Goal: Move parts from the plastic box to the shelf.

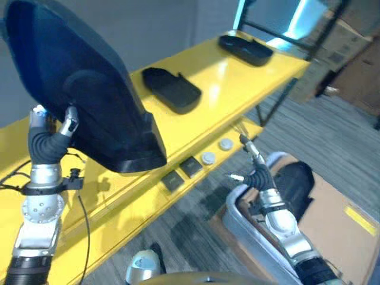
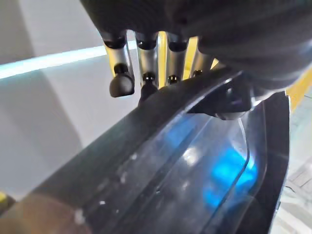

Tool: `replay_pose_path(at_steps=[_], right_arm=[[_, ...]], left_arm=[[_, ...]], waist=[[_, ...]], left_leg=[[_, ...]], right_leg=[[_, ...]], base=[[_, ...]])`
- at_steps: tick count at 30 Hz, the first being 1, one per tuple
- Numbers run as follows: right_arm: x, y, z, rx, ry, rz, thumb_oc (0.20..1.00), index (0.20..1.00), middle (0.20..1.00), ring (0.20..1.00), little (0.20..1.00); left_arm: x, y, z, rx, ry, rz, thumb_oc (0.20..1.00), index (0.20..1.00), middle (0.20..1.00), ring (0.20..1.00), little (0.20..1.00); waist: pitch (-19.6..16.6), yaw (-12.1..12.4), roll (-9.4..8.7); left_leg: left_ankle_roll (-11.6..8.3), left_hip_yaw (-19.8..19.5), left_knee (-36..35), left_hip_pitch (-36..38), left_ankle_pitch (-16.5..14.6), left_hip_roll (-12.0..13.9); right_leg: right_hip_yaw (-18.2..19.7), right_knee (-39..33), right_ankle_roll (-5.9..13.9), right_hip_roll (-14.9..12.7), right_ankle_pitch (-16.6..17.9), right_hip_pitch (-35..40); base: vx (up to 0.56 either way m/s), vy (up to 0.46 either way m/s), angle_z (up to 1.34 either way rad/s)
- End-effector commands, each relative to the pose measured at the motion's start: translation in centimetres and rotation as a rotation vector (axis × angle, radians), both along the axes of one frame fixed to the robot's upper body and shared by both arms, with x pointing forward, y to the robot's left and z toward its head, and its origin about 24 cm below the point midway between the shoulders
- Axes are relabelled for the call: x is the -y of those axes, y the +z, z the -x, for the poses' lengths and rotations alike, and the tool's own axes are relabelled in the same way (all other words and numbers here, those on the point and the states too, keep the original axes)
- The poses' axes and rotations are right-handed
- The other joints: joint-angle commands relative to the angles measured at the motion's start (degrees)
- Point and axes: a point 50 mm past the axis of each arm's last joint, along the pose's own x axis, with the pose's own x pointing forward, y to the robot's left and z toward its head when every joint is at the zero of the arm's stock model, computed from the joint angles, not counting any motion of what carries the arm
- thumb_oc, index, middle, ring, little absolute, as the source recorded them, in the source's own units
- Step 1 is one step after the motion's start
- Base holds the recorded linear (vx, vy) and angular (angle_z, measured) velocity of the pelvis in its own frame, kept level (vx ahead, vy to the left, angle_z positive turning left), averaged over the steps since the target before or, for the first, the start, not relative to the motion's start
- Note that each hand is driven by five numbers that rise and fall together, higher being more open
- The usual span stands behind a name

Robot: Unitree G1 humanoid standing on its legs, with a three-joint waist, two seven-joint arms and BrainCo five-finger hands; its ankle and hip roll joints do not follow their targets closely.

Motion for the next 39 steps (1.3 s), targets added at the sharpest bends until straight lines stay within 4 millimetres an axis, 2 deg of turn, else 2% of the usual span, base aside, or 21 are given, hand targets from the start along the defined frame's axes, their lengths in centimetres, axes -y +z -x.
replay_pose_path(at_steps=[1, 3, 4, 5, 7, 9, 11, 12, 14, 16, 18, 19, 20, 22, 24, 27, 31, 35, 37, 39], right_arm=[[0.6, -0.3, 0.1, -0.018, -0.055, -0.076, 1.0, 1.0, 1.0, 1.0, 1.0], [1.0, -1.1, 0.3, -0.062, -0.092, -0.119, 1.0, 1.0, 1.0, 1.0, 1.0], [1.1, -1.4, 0.3, -0.077, -0.106, -0.127, 1.0, 1.0, 1.0, 1.0, 1.0], [1.4, -3.0, 0.8, -0.139, -0.154, -0.163, 1.0, 1.0, 1.0, 1.0, 1.0], [2.1, -4.6, 1.3, -0.206, -0.21, -0.188, 1.0, 1.0, 1.0, 1.0, 1.0], [2.2, -5.7, 1.4, -0.267, -0.224, -0.183, 1.0, 1.0, 1.0, 1.0, 1.0], [2.9, -6.8, 1.4, -0.349, -0.249, -0.21, 1.0, 1.0, 1.0, 1.0, 1.0], [3.2, -7.7, 1.6, -0.404, -0.265, -0.207, 1.0, 1.0, 1.0, 1.0, 1.0], [3.5, -9.1, 1.9, -0.505, -0.258, -0.209, 1.0, 1.0, 1.0, 1.0, 1.0], [3.6, -10.2, 2.5, -0.574, -0.243, -0.189, 1.0, 1.0, 1.0, 1.0, 1.0], [3.9, -12.3, 3.8, -0.697, -0.262, -0.172, 1.0, 1.0, 1.0, 1.0, 1.0], [4.5, -14.4, 5.4, -0.832, -0.304, -0.169, 1.0, 1.0, 1.0, 1.0, 1.0], [5.0, -15.5, 6.4, -0.901, -0.343, -0.177, 1.0, 1.0, 1.0, 1.0, 1.0], [5.8, -16.5, 7.3, -0.962, -0.384, -0.189, 1.0, 1.0, 1.0, 1.0, 1.0], [7.3, -17.7, 8.6, -1.047, -0.459, -0.19, 1.0, 1.0, 1.0, 1.0, 1.0], [8.2, -18.3, 9.6, -1.111, -0.488, -0.187, 1.0, 1.0, 1.0, 1.0, 1.0], [9.0, -19.2, 11.3, -1.238, -0.487, -0.181, 1.0, 1.0, 1.0, 1.0, 1.0], [8.7, -19.9, 12.3, -1.348, -0.446, -0.244, 1.0, 1.0, 1.0, 1.0, 1.0], [8.1, -20.3, 12.6, -1.397, -0.412, -0.262, 1.0, 1.0, 1.0, 1.0, 1.0], [7.8, -20.3, 12.4, -1.408, -0.378, -0.229, 1.0, 1.0, 1.0, 1.0, 1.0]], left_arm=[[0.6, 2.1, 0.3, 0.119, -0.078, 0.055, 0.2, 0.2, 0.2, 0.2, 0.2], [1.0, 2.1, -0.2, 0.118, -0.106, 0.056, 0.2, 0.2, 0.2, 0.2, 0.2], [1.2, 2.1, -0.4, 0.119, -0.117, 0.056, 0.2, 0.2, 0.2, 0.2, 0.2], [2.2, 2.1, -1.3, 0.122, -0.161, 0.072, 0.2, 0.2, 0.2, 0.2, 0.2], [3.0, 2.0, -1.7, 0.132, -0.192, 0.087, 0.2, 0.2, 0.2, 0.2, 0.2], [3.1, 1.9, -1.9, 0.131, -0.178, 0.112, 0.2, 0.2, 0.2, 0.2, 0.2], [2.9, 1.5, -1.9, 0.12, -0.16, 0.144, 0.2, 0.2, 0.2, 0.2, 0.2], [2.7, 1.1, -1.8, 0.108, -0.147, 0.167, 0.2, 0.2, 0.2, 0.2, 0.2], [2.4, 0.5, -1.5, 0.09, -0.125, 0.187, 0.2, 0.2, 0.2, 0.2, 0.2], [2.2, 0.1, -1.3, 0.08, -0.122, 0.203, 0.2, 0.2, 0.2, 0.2, 0.2], [2.0, -0.6, -1.2, 0.055, -0.128, 0.21, 0.2, 0.2, 0.2, 0.2, 0.2], [2.2, -1.2, -1.6, 0.01, -0.129, 0.2, 0.2, 0.2, 0.2, 0.2, 0.2], [2.4, -1.5, -1.9, -0.013, -0.132, 0.188, 0.2, 0.2, 0.2, 0.2, 0.2], [2.5, -1.7, -2.1, -0.041, -0.135, 0.182, 0.2, 0.2, 0.2, 0.2, 0.2], [2.5, -1.7, -2.8, -0.087, -0.116, 0.157, 0.2, 0.2, 0.2, 0.2, 0.2], [2.1, -1.7, -3.2, -0.12, -0.086, 0.152, 0.2, 0.2, 0.2, 0.2, 0.2], [0.8, -1.8, -4.2, -0.205, -0.041, 0.162, 0.2, 0.2, 0.2, 0.2, 0.2], [-0.3, -2.6, -5.1, -0.326, -0.015, 0.184, 0.2, 0.2, 0.2, 0.2, 0.2], [-0.5, -4.1, -5.9, -0.463, -0.087, 0.231, 0.2, 0.2, 0.2, 0.2, 0.2], [-0.3, -4.9, -6.6, -0.524, -0.181, 0.349, 0.2, 0.2, 0.2, 0.2, 0.2]], waist=[[-1.9, -3.9, 3.41], [-1.8, -5.9, 3.14], [-1.7, -6.5, 3.15], [-2.0, -9.3, 2.77], [-2.6, -11.3, 2.55], [-2.8, -11.2, 2.35], [-2.8, -10.4, 1.92], [-2.4, -9.7, 1.87], [-1.6, -9.1, 1.97], [-0.9, -8.6, 2.07], [-0.1, -8.3, 2.3], [0.2, -8.7, 1.92], [-0.2, -9.0, 1.55], [-0.8, -9.3, 1.34], [-1.9, -10.0, 1.58], [-2.5, -10.3, 2.24], [-3.0, -10.5, 3.2], [-2.9, -10.6, 3.72], [-2.3, -11.2, 4.17], [-1.7, -11.9, 4.59]], left_leg=[[-0.51, -8.3, -5.0, 3.9, -2.0, 0.2], [-0.09, -11.7, -6.2, 4.1, -1.6, -0.4], [0.24, -12.1, -6.5, 3.4, -0.4, -0.4], [0.32, -17.7, -7.6, 2.5, 0.7, -1.8], [-0.57, -21.8, -7.7, 0.0, 2.7, -3.0], [-1.62, -21.5, -7.7, -1.9, 3.9, -2.9], [-2.69, -21.3, -7.7, -4.2, 4.8, -3.1], [-3.25, -21.6, -7.7, -6.0, 5.7, -3.4], [-3.51, -21.9, -7.1, -7.8, 6.4, -3.9], [-3.58, -22.0, -6.6, -8.7, 6.6, -4.3], [-3.91, -19.5, -4.6, -10.0, 6.1, -3.9], [-4.03, -16.0, -2.2, -9.6, 4.4, -2.7], [-3.89, -14.8, -0.8, -8.8, 2.9, -1.6], [-3.76, -14.6, -0.6, -6.7, 1.6, -0.5], [-4.46, -14.2, -3.0, -2.3, 1.4, 2.3], [-5.22, -15.0, -5.8, -0.3, 2.2, 3.0], [-5.5, -15.8, -7.2, 0.1, 2.4, 2.6], [-5.03, -16.4, -7.7, 0.9, 1.7, 1.7], [-4.84, -16.0, -7.7, 0.5, 1.5, 1.5], [-4.71, -15.5, -7.7, -0.2, 1.5, 1.2]], right_leg=[[12.5, 4.2, 1.77, 9.7, -8.3, -6.5], [18.3, 4.4, 1.01, 13.9, -11.2, -7.8], [18.8, 4.1, 0.15, 15.2, -10.7, -8.5], [25.8, 2.9, -0.6, 20.4, -10.9, -10.0], [30.9, -0.6, -1.96, 24.4, -10.6, -10.8], [31.1, -4.2, -2.82, 25.2, -11.2, -9.7], [31.7, -8.5, -3.25, 25.6, -10.4, -8.1], [33.2, -10.6, -3.49, 26.0, -9.9, -7.5], [34.5, -11.7, -3.96, 26.3, -9.6, -6.9], [34.3, -12.2, -4.31, 26.2, -9.5, -6.7], [32.5, -12.3, -4.46, 25.7, -9.5, -6.5], [30.3, -12.3, -4.32, 24.6, -9.6, -6.2], [29.4, -12.3, -4.2, 23.8, -9.0, -6.8], [28.7, -12.2, -3.99, 23.0, -8.6, -7.2], [27.7, -12.5, -3.7, 22.3, -8.3, -7.3], [27.8, -12.7, -3.41, 22.0, -8.4, -6.9], [27.9, -12.5, -2.62, 21.1, -8.8, -6.4], [27.9, -12.6, -1.92, 20.4, -8.5, -6.8], [28.1, -12.7, -1.45, 20.0, -7.9, -7.7], [28.4, -12.7, -1.2, 19.8, -7.5, -8.8]], base=[[0.08, 0.152, 0.36], [0.01, 0.004, 1.07], [-0.05, -0.015, 1.71], [-0.09, -0.021, 1.39], [-0.04, -0.045, 1.91], [-0.06, -0.081, 1.76], [-0.1, -0.109, 0.22], [-0.09, -0.09, 0.15], [-0.09, -0.084, 0.09], [-0.11, -0.063, 0.1], [-0.13, -0.048, 0.18], [-0.14, -0.008, 0.63], [-0.11, 0.015, 0.84], [-0.03, 0.075, 0.95], [0.03, 0.168, 0.71], [0.04, 0.121, 0.46], [0.11, 0.167, 0.19], [0.12, 0.089, 0.14], [0.11, 0.107, -0.07], [0.01, 0.126, -0.17]])
